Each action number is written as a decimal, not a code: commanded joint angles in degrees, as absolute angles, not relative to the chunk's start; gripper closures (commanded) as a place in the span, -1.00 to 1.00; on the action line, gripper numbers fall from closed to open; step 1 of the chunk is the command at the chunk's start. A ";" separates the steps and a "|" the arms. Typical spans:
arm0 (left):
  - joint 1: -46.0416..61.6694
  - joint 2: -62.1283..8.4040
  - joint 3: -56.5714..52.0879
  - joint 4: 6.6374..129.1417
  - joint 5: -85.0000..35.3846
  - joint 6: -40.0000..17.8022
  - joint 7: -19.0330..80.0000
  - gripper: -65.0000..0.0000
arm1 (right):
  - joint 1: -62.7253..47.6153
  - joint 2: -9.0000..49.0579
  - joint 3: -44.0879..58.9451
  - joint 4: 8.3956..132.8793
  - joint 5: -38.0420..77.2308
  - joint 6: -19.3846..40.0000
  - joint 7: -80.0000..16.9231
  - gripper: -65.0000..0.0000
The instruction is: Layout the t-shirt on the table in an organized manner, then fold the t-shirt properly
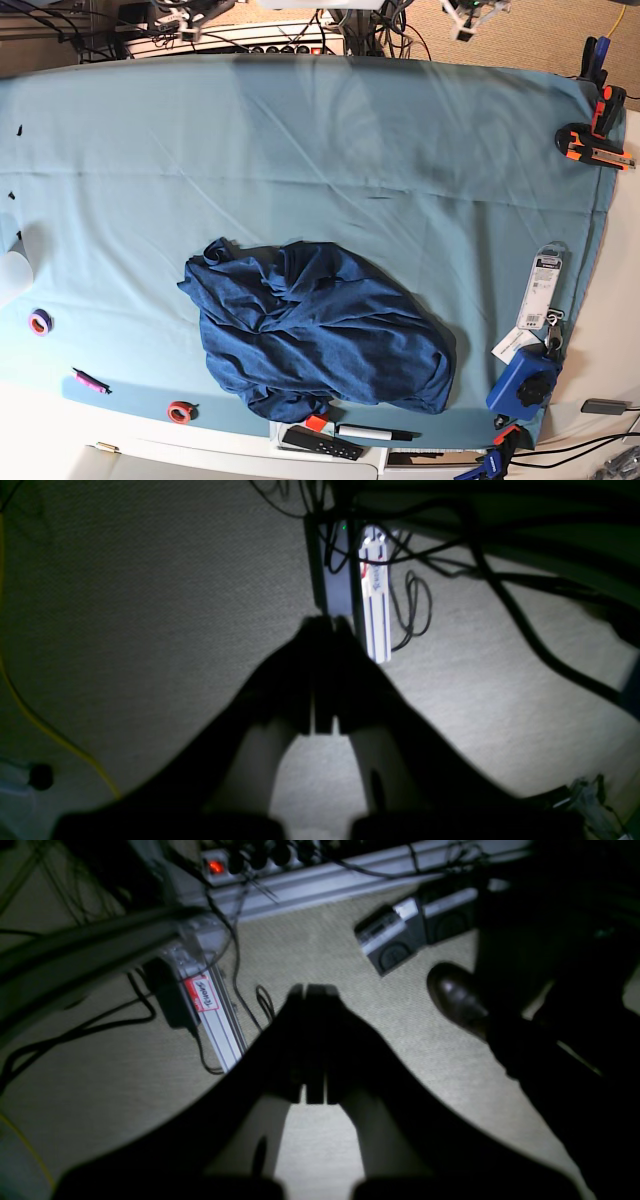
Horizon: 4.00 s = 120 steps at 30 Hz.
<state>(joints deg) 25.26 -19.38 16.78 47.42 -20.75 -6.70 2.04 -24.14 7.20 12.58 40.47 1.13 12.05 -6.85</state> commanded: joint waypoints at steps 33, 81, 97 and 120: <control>68.40 -44.91 -10.39 134.76 -25.76 -15.42 14.57 1.00 | -63.64 19.84 5.74 117.80 1.48 8.64 -8.58 1.00; 20.47 -27.62 -18.13 110.39 -33.74 -24.97 14.63 1.00 | -12.45 1.10 1.13 113.80 -9.32 8.95 -12.12 1.00; 19.81 -27.62 -18.13 108.27 -34.76 -26.89 14.59 1.00 | 18.76 -0.54 -0.14 67.68 -15.00 12.93 -12.62 -0.05; 19.84 -27.64 -18.13 108.25 -34.72 -26.89 14.63 1.00 | 22.98 -4.91 -2.55 64.38 -14.79 15.75 -21.50 1.00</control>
